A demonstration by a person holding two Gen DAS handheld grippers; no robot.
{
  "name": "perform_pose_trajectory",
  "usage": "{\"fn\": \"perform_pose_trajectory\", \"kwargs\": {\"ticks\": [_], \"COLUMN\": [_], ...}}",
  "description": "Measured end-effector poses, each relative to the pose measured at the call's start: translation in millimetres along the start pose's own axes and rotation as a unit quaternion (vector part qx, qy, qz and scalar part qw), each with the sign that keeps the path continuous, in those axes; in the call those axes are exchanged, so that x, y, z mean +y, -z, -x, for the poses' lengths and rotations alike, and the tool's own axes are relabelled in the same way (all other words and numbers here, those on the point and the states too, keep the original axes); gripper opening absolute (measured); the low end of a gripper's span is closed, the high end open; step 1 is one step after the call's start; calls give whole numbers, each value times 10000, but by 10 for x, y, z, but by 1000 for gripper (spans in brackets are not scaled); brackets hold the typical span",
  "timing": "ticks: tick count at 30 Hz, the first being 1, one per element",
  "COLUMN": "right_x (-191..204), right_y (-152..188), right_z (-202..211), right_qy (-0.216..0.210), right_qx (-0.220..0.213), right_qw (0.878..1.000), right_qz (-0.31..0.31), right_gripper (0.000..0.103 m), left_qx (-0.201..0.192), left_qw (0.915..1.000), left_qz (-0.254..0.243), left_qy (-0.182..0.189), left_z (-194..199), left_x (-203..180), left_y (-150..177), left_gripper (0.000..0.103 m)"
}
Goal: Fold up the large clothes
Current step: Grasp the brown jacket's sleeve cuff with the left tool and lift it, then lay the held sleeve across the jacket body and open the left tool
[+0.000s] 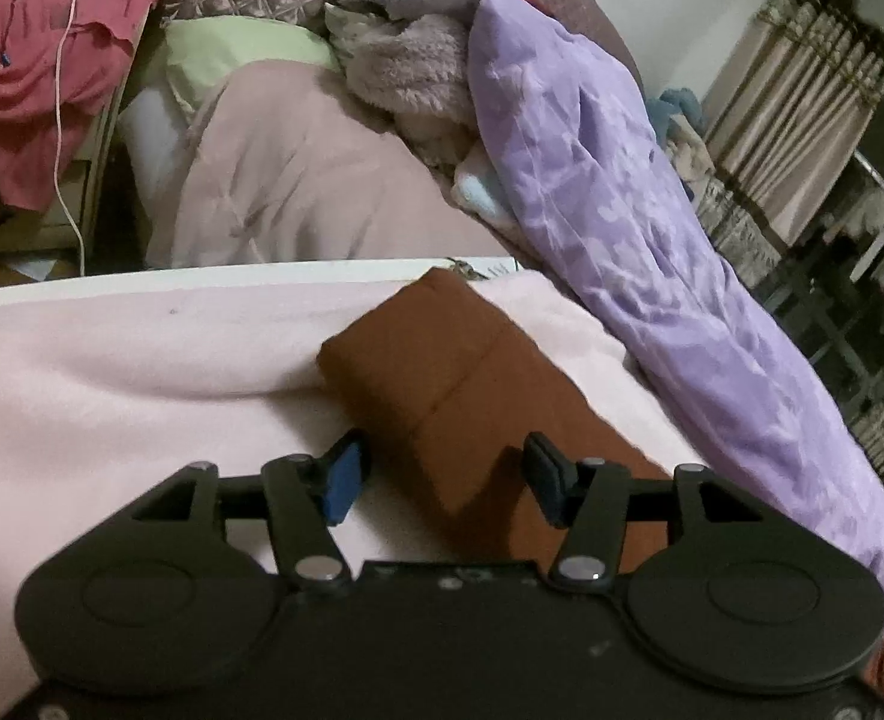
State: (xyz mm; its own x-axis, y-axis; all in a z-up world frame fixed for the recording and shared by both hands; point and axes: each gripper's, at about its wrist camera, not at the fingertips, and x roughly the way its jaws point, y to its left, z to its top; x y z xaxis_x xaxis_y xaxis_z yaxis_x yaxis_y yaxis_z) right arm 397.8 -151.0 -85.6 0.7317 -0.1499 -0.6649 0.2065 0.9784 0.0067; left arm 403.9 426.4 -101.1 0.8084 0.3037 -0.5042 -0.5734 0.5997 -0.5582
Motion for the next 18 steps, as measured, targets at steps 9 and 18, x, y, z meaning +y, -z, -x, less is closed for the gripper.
{"fn": "perform_pose_trajectory", "kwargs": {"ticks": [9, 18], "right_x": [-134, -447], "right_y": [-39, -80], "right_z": [-95, 91], "right_qy": [-231, -381], "right_qx": [198, -87], "right_qw": [9994, 9985], "right_qz": [-141, -382], "right_gripper": [85, 85], "left_qx": [-13, 94], "left_qw": [9975, 9517], "left_qz": [-83, -1147], "left_qy": [705, 2846], "left_z": [196, 1216], "left_x": [-419, -2163], "left_y": [-86, 445], "left_gripper": [9, 8]}}
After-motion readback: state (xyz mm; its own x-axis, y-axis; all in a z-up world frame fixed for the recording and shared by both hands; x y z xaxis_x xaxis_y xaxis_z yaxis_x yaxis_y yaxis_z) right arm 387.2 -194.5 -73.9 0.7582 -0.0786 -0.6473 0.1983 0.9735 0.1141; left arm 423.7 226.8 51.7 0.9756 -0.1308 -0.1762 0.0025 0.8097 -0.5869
